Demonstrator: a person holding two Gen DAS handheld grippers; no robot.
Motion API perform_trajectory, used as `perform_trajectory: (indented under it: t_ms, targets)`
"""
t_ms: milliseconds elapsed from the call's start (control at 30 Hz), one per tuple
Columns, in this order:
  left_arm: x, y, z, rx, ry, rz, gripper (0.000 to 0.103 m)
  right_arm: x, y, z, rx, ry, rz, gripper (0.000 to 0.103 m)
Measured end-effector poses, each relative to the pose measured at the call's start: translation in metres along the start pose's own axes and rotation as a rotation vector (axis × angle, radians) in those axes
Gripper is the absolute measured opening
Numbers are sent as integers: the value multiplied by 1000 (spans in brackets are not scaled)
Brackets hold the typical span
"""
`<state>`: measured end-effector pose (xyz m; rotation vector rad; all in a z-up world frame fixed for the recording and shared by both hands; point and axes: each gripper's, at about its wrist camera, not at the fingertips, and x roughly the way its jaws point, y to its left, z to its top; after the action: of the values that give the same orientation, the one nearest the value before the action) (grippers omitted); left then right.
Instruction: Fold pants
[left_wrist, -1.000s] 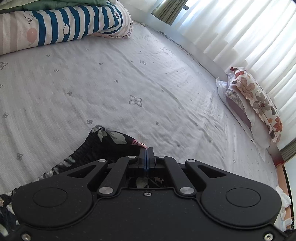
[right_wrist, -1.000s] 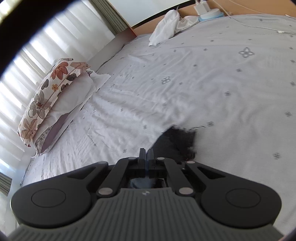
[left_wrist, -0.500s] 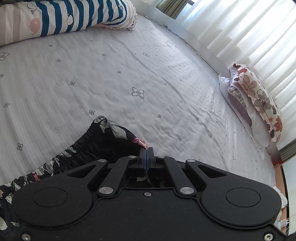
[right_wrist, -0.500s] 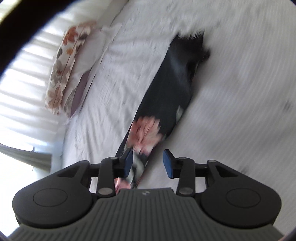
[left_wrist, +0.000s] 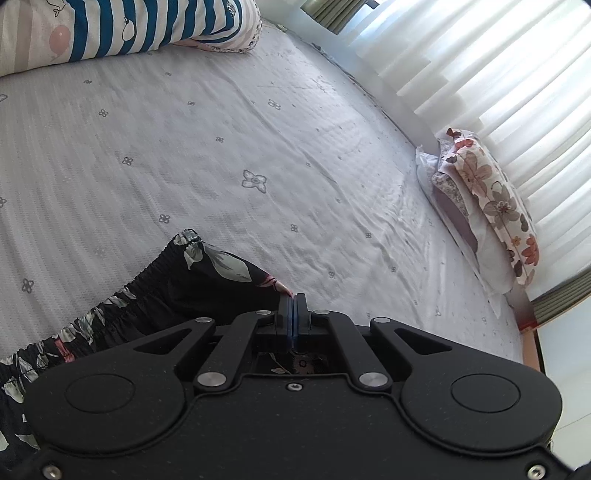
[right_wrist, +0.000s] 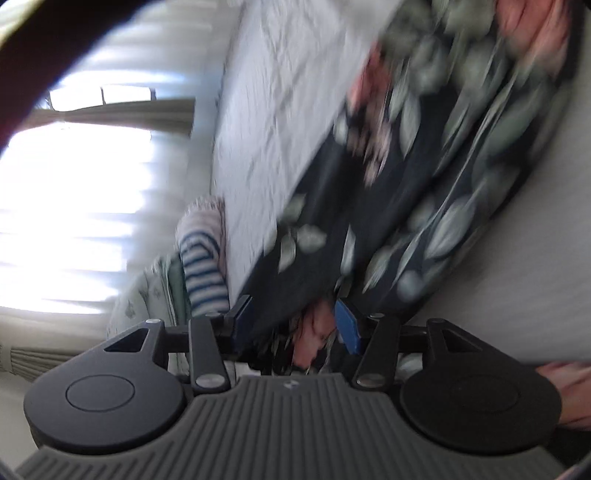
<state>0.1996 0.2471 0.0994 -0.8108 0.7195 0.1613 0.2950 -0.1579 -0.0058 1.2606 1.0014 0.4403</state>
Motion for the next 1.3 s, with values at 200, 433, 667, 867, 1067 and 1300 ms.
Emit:
perform_trajectory:
  t_ms: [200,433,667,867,1067,1300]
  targets:
    - [-5,4,3,-4,1,-30,0,68,5,-18,56,-14,6,58]
    - [-6,15,7,-17,-5,-38,0,26,-6,8,174,-294,60,57]
    - [-9,22,6,-19,-10,-36,1,-45,-26,47,186,-536,-7,57]
    - [-17,24,8,-1,-26,-20,1,-104,-50,87,211,-744,-106,39]
    - [-18,29,9,6,-38,4,1,-188,-86,126,238,-928,-192,14]
    - [-17,35,5,-2,-24,20,1,-264,-107,136,275,-1053,-256,2]
